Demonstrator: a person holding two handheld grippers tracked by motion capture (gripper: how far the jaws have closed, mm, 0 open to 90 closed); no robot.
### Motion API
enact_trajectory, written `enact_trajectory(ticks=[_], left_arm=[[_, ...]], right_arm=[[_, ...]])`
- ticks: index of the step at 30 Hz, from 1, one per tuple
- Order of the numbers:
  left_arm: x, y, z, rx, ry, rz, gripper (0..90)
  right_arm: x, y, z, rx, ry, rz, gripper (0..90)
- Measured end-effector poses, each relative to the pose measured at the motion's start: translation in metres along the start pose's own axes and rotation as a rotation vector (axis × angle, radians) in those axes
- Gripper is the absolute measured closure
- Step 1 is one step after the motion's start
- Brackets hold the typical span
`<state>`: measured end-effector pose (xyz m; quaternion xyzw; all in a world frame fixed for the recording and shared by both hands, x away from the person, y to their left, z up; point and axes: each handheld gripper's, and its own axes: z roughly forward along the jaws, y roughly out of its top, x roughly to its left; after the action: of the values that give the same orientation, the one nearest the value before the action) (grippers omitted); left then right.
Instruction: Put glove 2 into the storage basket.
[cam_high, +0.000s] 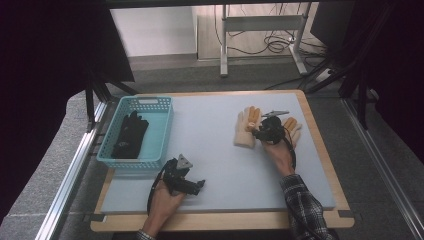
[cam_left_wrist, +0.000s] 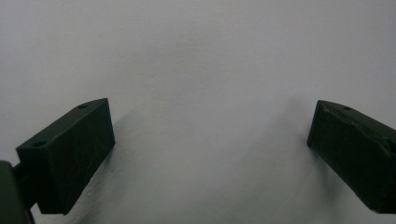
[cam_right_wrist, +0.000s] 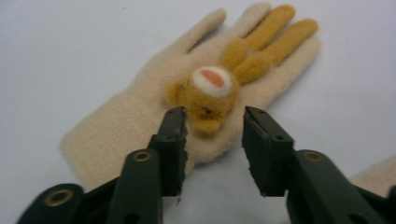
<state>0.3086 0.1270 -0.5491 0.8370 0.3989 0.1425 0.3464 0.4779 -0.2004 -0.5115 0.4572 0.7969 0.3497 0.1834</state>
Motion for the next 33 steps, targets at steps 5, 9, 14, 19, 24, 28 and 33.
enact_trajectory(ticks=[5,9,14,19,24,28,33], left_arm=[[0.0,0.0,0.0,0.0,0.0,0.0,0.8],[0.0,0.0,0.0,0.0,0.0,0.0,0.9],[0.0,0.0,0.0,0.0,0.0,0.0,0.9],[0.0,0.0,0.0,0.0,0.0,0.0,0.8],[0.0,0.0,0.0,0.001,0.0,0.0,0.9],[0.0,0.0,0.0,-0.001,0.0,-0.001,0.9],[0.0,0.0,0.0,-0.001,0.001,-0.002,0.9]], right_arm=[[0.001,-0.001,0.01,0.037,-0.024,0.009,56.8],[0.003,-0.003,0.012,0.033,0.016,0.036,75.7],[0.003,-0.002,0.009,0.026,0.031,0.025,86.1],[0.005,0.003,-0.008,0.0,0.056,0.003,86.4],[0.014,0.009,-0.048,-0.022,0.056,-0.061,86.4],[0.017,0.007,-0.063,-0.014,0.021,-0.101,86.3],[0.029,0.003,-0.066,0.009,0.003,-0.155,85.7]])
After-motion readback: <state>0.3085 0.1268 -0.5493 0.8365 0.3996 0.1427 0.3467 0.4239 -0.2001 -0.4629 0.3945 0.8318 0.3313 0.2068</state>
